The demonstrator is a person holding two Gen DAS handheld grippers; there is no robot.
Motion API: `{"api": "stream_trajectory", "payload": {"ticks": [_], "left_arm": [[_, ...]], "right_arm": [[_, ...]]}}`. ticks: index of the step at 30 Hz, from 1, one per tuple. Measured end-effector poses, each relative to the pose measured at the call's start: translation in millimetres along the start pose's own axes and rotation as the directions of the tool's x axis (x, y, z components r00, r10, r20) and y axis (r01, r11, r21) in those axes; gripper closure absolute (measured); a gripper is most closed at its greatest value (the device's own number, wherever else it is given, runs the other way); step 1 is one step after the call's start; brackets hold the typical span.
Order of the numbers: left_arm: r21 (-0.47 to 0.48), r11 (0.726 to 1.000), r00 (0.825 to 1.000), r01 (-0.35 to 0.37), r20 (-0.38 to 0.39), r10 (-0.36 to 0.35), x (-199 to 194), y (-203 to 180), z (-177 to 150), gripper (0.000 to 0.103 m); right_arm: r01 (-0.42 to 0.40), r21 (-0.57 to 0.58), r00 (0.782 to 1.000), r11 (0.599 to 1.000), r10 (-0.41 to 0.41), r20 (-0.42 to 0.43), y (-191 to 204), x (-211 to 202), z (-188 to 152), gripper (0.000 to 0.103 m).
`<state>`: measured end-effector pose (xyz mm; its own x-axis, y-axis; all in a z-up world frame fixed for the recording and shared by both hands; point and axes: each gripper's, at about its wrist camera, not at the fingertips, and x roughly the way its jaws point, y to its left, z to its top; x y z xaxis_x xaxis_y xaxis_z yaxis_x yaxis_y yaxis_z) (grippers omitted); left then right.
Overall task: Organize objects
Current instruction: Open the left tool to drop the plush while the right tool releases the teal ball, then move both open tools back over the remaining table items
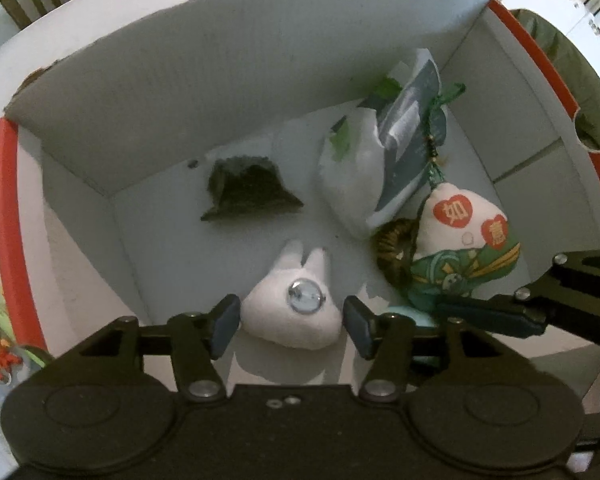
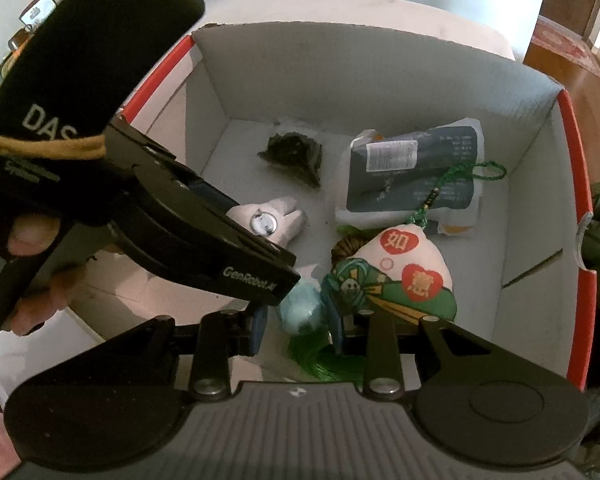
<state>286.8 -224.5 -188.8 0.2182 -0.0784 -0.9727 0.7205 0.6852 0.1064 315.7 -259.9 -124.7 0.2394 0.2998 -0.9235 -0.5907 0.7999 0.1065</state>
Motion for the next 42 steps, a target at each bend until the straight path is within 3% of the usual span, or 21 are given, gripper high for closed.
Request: {"api": "stream_trajectory", "payload": {"ticks": [7,15,19,21,27,36,40,42], "left_arm": [[0.038,0.999,0.997,-0.027,0.077,0.024,-13,-6,-6,0.033],[0.021,0.999,0.982,0.032,0.186,-0.035,-48,-2,-20,0.033],[0.003,0.997,0.960,0.080,0.268,-0.078,-75,1,-30,0.033],[0.002,0.997,0.947,0.079,0.312,-0.076,-85,-5,-24,0.033],[0.019,0.996,0.902,0.088,0.422,-0.088,-128,12,-50,0.033],[0.021,0.996,0.855,0.085,0.512,-0.084,-170,44,-96,0.031],[0.012,0.996,0.835,0.094,0.543,-0.085,-181,60,-113,0.030],[0.010,0.996,0.826,0.090,0.558,-0.080,-187,69,-121,0.028]], "right_arm": [[-0.024,0.039,0.999,0.999,0.022,0.042,-5,-14,-5,0.072],[-0.038,0.059,0.991,0.998,0.030,0.129,-1,-47,-13,0.072],[-0.032,0.069,0.982,0.997,0.018,0.187,6,-67,-18,0.072],[-0.027,0.068,0.975,0.997,0.011,0.220,11,-76,-21,0.072],[-0.037,0.108,0.954,0.993,0.003,0.299,24,-97,-25,0.072],[-0.048,0.138,0.918,0.989,-0.011,0.397,57,-119,-32,0.072],[-0.052,0.154,0.903,0.987,-0.020,0.430,77,-123,-34,0.058],[-0.055,0.159,0.897,0.986,-0.021,0.442,87,-124,-35,0.057]]}}
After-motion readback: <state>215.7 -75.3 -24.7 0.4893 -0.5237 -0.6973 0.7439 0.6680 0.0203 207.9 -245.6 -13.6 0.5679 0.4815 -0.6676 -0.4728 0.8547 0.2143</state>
